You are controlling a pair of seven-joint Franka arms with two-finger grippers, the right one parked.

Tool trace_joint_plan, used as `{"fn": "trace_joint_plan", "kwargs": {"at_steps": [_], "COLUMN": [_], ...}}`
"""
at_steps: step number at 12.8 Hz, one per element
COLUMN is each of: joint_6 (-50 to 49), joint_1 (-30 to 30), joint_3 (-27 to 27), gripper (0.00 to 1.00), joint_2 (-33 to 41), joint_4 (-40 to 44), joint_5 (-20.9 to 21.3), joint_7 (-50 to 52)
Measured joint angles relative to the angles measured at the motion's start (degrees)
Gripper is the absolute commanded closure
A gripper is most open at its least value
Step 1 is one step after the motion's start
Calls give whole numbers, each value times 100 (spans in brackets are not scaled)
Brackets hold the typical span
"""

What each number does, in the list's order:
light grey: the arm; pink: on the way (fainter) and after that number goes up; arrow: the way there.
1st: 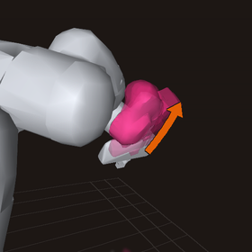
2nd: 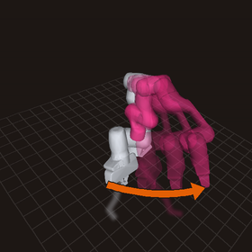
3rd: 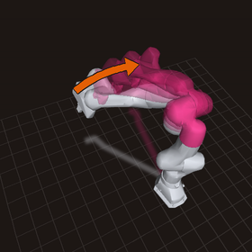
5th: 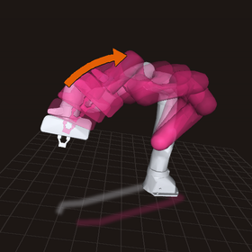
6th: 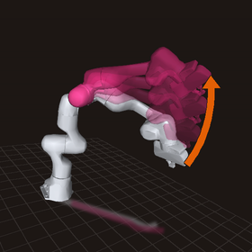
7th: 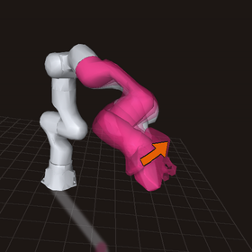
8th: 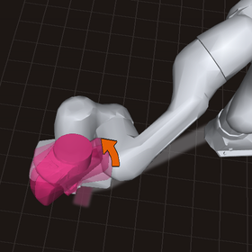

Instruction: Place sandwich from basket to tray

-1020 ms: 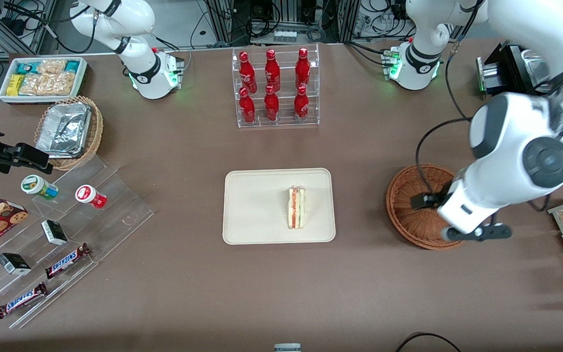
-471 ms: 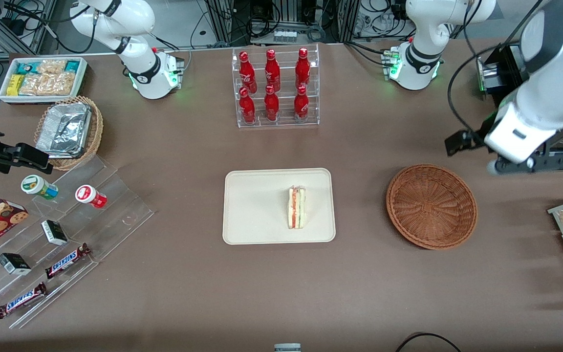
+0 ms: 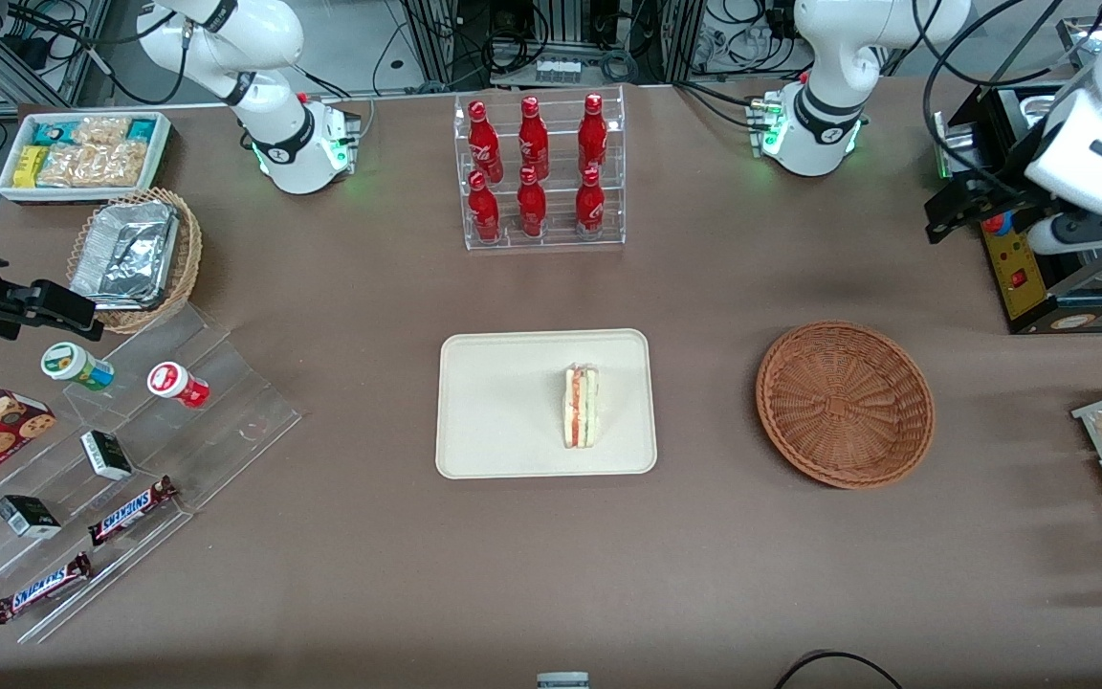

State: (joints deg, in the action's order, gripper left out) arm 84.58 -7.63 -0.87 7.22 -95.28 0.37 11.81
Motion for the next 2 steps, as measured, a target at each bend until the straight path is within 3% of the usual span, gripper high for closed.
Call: {"fn": "trace_joint_plan", "kwargs": {"at_steps": [2], "joint_6": [-136], "joint_1": [1], "joint_3": [-56], "gripper": [0], "joint_2": [-1], "joint_4": [25], "joint_5": [2], "joint_7": [-126]}}
